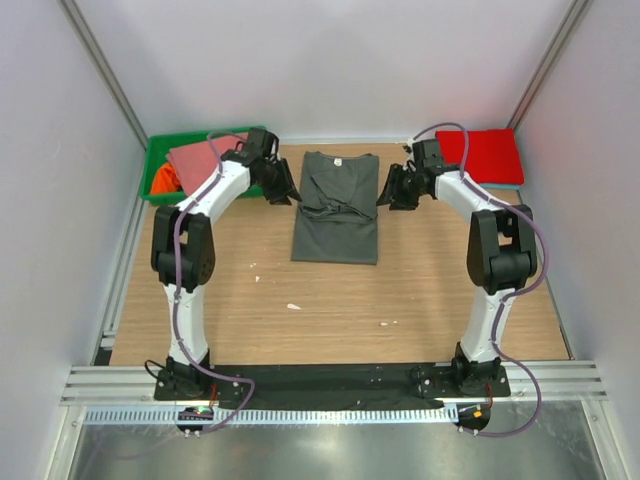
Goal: Fold and stack the t-shirts
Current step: Fold the tshirt
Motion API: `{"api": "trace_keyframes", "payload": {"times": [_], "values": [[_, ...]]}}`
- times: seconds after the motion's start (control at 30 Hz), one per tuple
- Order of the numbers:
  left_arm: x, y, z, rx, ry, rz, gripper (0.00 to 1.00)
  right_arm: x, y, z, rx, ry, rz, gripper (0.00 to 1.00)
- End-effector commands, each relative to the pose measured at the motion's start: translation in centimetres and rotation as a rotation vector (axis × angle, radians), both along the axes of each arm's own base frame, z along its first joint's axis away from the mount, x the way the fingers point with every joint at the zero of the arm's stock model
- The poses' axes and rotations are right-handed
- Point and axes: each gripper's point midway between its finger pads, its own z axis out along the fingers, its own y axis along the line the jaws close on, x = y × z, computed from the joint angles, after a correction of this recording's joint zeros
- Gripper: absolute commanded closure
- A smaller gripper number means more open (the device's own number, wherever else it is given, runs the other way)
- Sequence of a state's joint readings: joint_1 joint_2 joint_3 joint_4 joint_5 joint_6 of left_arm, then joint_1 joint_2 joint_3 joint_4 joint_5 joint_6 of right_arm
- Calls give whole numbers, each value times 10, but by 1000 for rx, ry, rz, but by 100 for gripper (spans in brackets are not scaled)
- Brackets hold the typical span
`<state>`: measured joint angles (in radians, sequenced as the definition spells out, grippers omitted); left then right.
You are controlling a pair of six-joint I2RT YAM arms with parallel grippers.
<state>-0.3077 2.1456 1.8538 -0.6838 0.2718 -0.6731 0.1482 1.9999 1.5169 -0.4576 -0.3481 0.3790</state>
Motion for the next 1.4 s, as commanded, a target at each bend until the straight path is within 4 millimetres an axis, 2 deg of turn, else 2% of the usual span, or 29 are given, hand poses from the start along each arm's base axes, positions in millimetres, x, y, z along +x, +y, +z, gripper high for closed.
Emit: {"api": "trace_keyframes", "payload": {"times": [0.0, 0.03, 0.07, 0.1, 0.13, 0.2, 0.23, 0.3, 0.37, 0.53, 0.63, 0.97, 1.0, 1.03, 1.1, 1.13, 1.2, 1.23, 1.33, 1.37], "values": [[-44, -7, 4, 51, 3, -106, 66, -26, 21, 23, -106, -79, 86, 51], [-53, -15, 2, 31, 13, -131, 67, -37, 30, 15, -99, -56, 83, 52], [-61, -22, -9, 18, 31, -143, 71, -36, 39, 14, -95, -75, 80, 53], [-69, -34, -11, -2, 34, -168, 73, -44, 58, 14, -92, -83, 98, 54], [-70, -42, -13, -20, 26, -176, 74, -45, 59, 8, -125, -78, 48, 56], [-77, -58, -21, -35, 39, -191, 75, -44, 73, 8, -142, -108, 21, 59], [-75, -63, -22, -40, 27, -189, 75, -44, 81, 7, -168, -119, -5, 59], [-70, -71, -24, -46, 15, -188, 75, -39, 82, -1, -224, -133, -40, 59], [-65, -75, -35, -45, 30, -180, 76, -38, 84, -7, -271, -141, -58, 59], [-52, -80, -46, -44, 29, -157, 76, -35, 81, -26, -335, -117, -63, 59], [-49, -82, -49, -47, 36, -149, 76, -34, 77, -31, -357, -118, -73, 57], [-28, -89, -51, -49, 6, -133, 76, -12, 72, -25, -422, -175, -88, 57], [-23, -92, -47, -55, -10, -132, 76, -10, 72, -25, -424, -176, -90, 56], [-22, -92, -52, -49, 0, -131, 76, -6, 74, -26, -424, -176, -91, 55], [-13, -94, -49, -54, -14, -131, 76, 0, 76, -24, -424, -184, -93, 55], [-11, -95, -55, -53, -7, -131, 75, 3, 76, -30, -432, -177, -93, 55], [-4, -95, -55, -56, -14, -132, 75, 14, 78, -25, -434, -201, -97, 55], [-1, -96, -54, -59, -10, -136, 75, 16, 78, -30, -447, -192, -95, 55], [-3, -88, -52, -69, 28, -107, 73, 32, 75, -20, -449, -206, -111, 54], [-10, -83, -48, -66, 36, -98, 71, 37, 71, -19, -450, -205, -117, 54]]}}
